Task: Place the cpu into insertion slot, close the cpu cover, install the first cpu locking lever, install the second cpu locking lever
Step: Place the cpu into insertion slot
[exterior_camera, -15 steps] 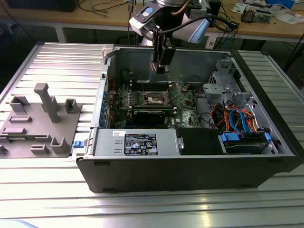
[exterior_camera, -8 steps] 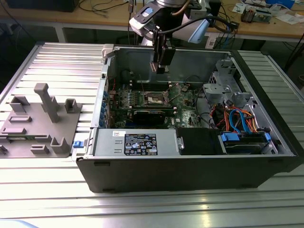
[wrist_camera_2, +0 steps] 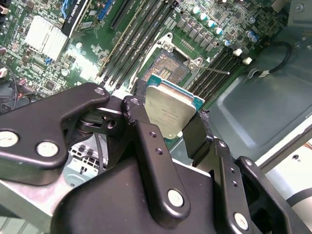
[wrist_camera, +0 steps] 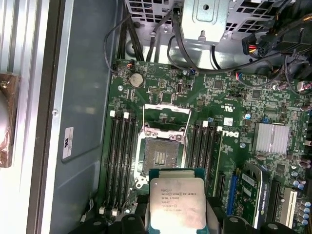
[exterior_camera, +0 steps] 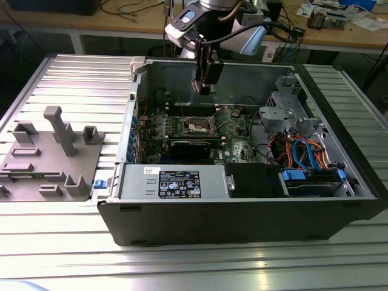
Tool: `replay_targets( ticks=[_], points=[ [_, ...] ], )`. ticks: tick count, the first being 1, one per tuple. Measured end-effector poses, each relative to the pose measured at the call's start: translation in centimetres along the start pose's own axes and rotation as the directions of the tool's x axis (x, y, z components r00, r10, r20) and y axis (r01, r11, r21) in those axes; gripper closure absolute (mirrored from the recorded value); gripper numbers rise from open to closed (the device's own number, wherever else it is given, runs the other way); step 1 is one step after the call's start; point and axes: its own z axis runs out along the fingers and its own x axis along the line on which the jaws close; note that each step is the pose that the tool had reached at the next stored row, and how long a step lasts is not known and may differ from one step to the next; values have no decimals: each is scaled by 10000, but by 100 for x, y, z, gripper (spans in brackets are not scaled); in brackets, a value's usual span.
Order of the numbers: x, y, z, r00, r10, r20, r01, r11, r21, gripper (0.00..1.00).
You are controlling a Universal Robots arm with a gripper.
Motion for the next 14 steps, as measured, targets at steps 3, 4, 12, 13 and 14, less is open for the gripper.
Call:
replay_targets(
  ticks=[3,4,12,13,14],
  points=[
    [0,1,21,10000,0,-5,0,10000,-1,46],
    [0,1,21,10000,-1,-5,1,10000,0,46],
    [0,1,26,10000,0,-6,0,10000,-1,46],
    [0,2,27,10000,0,-6,0,10000,-1,46],
    [0,2,29,10000,11,-6,-11,10000,0,46]
  ],
)
